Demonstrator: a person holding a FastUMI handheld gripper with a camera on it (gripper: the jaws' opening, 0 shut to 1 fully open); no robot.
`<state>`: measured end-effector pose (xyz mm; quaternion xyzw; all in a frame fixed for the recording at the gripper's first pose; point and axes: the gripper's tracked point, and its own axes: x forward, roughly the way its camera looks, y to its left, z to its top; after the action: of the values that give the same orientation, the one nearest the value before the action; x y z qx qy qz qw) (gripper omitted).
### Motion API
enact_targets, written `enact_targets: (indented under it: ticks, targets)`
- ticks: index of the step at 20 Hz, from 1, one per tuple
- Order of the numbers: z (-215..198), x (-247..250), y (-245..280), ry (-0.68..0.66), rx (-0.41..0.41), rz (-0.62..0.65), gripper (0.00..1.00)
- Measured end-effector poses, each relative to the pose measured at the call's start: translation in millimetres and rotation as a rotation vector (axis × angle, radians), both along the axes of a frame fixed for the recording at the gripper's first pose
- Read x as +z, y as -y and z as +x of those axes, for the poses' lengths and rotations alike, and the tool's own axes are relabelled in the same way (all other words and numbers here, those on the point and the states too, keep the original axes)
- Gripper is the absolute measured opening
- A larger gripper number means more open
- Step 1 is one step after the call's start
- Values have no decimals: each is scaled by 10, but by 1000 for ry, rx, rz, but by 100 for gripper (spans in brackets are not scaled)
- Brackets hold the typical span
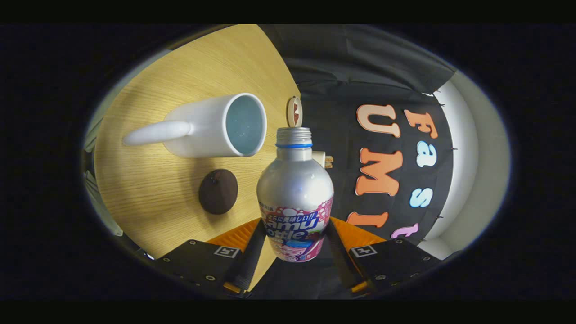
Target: Take the bottle from table, then pour the juice into the cup, finally place the bottle on the coaster
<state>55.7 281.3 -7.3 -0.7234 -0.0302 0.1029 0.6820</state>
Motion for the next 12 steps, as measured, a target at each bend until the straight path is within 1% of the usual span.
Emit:
enact_targets:
  ticks: [5,12]
  targets:
    - [-30,115,-14,63,18,-108,74]
    - [3,217,-79,87,42,-171,74]
